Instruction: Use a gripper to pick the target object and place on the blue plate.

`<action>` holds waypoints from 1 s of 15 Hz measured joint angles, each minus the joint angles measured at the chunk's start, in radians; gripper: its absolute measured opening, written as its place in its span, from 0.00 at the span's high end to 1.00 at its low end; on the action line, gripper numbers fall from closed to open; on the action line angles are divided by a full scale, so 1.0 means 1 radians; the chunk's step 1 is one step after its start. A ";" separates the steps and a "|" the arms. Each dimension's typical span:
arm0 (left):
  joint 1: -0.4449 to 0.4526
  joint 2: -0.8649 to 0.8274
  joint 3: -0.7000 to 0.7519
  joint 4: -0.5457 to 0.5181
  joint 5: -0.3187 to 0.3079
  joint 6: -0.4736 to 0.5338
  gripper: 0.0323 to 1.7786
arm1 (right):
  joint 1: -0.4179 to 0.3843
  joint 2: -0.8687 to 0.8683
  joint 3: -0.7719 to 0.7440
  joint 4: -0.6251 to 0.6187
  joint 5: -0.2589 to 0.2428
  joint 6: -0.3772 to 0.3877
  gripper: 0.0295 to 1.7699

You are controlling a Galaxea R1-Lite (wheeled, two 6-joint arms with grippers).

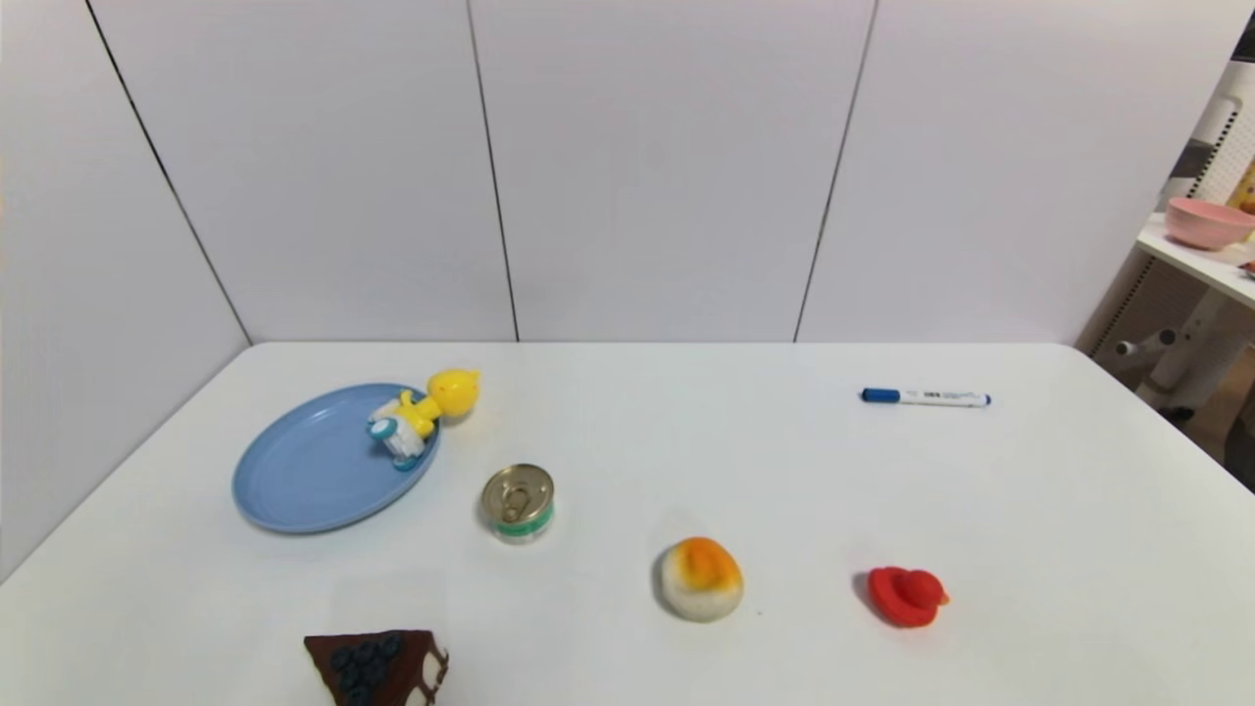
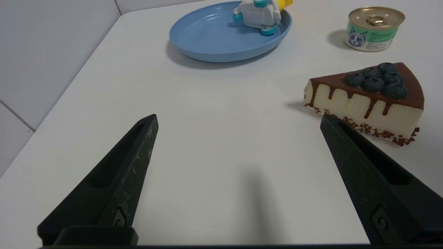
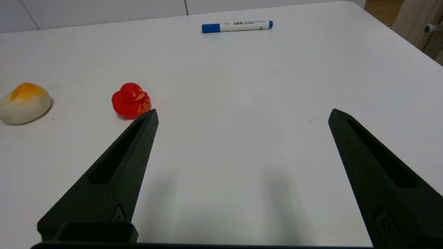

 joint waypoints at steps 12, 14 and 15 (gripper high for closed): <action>0.000 -0.009 0.000 -0.002 0.002 -0.013 0.05 | 0.000 0.000 0.000 0.000 0.000 0.000 0.04; 0.000 -0.009 0.000 -0.002 0.002 -0.013 0.05 | 0.000 0.000 0.000 0.000 0.000 0.000 0.04; 0.000 -0.009 0.000 -0.002 0.002 -0.013 0.05 | 0.000 0.000 0.000 0.000 0.000 0.000 0.04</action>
